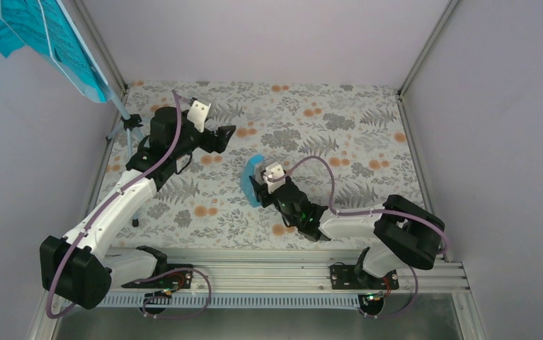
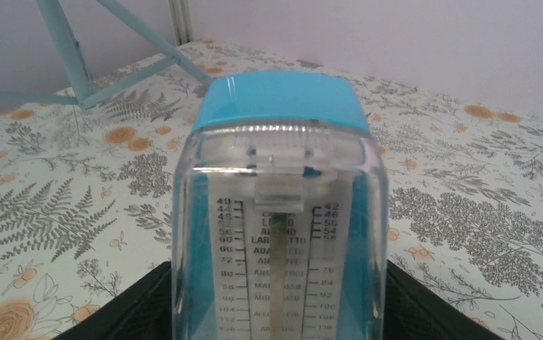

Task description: Pack up the instrument practice props

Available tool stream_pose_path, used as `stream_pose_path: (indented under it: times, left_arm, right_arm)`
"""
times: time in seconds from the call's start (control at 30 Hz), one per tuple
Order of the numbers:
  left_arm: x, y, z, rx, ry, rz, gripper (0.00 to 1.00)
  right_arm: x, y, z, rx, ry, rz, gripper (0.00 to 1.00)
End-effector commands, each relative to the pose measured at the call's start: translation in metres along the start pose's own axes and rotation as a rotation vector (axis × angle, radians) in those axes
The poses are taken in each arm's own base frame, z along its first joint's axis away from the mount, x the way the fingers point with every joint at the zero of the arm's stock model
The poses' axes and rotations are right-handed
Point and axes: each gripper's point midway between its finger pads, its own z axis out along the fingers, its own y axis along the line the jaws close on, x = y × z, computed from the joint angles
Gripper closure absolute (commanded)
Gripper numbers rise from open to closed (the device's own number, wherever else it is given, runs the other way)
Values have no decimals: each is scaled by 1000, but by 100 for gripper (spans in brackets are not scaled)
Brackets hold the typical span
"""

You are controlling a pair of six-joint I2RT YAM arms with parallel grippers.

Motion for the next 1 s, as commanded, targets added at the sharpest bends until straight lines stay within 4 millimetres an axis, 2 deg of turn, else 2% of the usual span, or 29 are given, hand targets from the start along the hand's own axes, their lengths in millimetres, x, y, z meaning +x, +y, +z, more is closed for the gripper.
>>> stream_pose_path:
  times: [0.0, 0.2, 0.3, 0.37, 0.47, 0.63, 0.73, 0.8, 0.87, 0.93, 0.97]
  left_arm:
    - [1, -5, 3, 22, 2, 15, 6]
    - [1, -6, 4, 27, 6, 20, 6]
    - [0, -8, 3, 35, 3, 25, 6]
    - [0, -10, 3, 45, 0, 31, 6]
    - [0, -15, 2, 67, -4, 41, 5]
    - [-1, -20, 1, 81, -4, 58, 0]
    - [-2, -18, 1, 69, 2, 63, 0]
    - [-3, -23, 0, 94, 0, 73, 0]
    - [2, -38, 2, 165, 11, 101, 0]
    - [15, -56, 10, 209, 76, 146, 0]
    - [26, -73, 16, 236, 129, 176, 1]
  right_arm:
    - [7, 2, 6, 29, 46, -19, 36]
    - [5, 3, 10, 40, 62, -18, 28]
    - [1, 3, 9, 37, 57, -19, 14]
    - [-3, 3, 6, 28, 53, -21, 2]
    - [-6, 0, -1, 28, 58, -28, 0]
    - [-11, -7, -27, -5, 76, -46, 0]
    - [-16, -17, -47, -5, 73, -39, 0]
    - [-26, -24, -62, -8, 42, -14, 0]
    - [-38, -37, -74, 11, 9, 22, 0]
    - [-48, -61, -80, 63, -12, 81, 0]
    - [-52, -77, -81, 95, -16, 116, 0]
